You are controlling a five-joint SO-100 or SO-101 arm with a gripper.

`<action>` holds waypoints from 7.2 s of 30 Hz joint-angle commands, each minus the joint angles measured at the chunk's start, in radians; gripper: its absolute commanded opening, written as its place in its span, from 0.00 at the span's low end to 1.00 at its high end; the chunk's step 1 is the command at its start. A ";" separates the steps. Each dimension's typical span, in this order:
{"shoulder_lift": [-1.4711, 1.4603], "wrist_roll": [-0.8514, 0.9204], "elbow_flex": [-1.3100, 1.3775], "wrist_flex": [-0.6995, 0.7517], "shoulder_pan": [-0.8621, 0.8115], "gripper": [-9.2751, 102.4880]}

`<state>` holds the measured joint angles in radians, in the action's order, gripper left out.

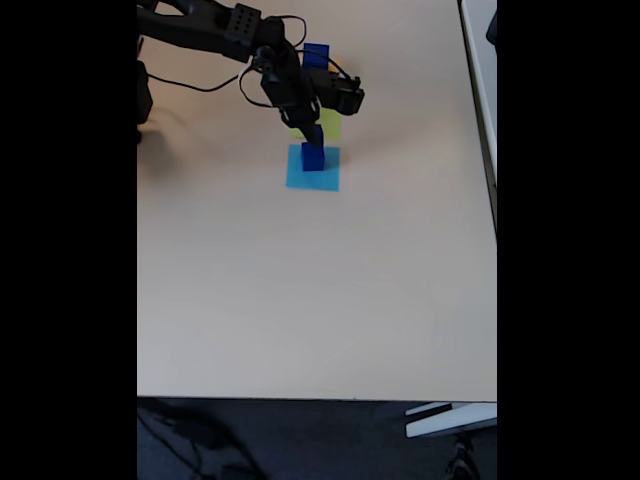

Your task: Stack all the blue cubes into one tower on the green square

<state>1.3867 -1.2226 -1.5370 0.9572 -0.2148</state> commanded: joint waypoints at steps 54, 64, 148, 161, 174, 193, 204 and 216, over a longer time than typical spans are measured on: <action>0.100 -0.043 -0.103 -0.152 -0.002 0.08; 0.100 -0.044 -0.106 -0.152 -0.005 0.08; 0.101 -0.067 -0.147 -0.209 0.003 0.13; 0.106 -0.058 -0.152 -0.222 0.008 0.15; 0.109 -0.061 -0.164 -0.235 0.009 0.18; 0.112 -0.054 -0.164 -0.238 0.005 0.25; 0.112 -0.044 -0.164 -0.238 0.000 0.26; 0.115 -0.035 -0.164 -0.233 -0.006 0.25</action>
<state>1.4051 -1.2671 -1.7058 0.7394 -0.2132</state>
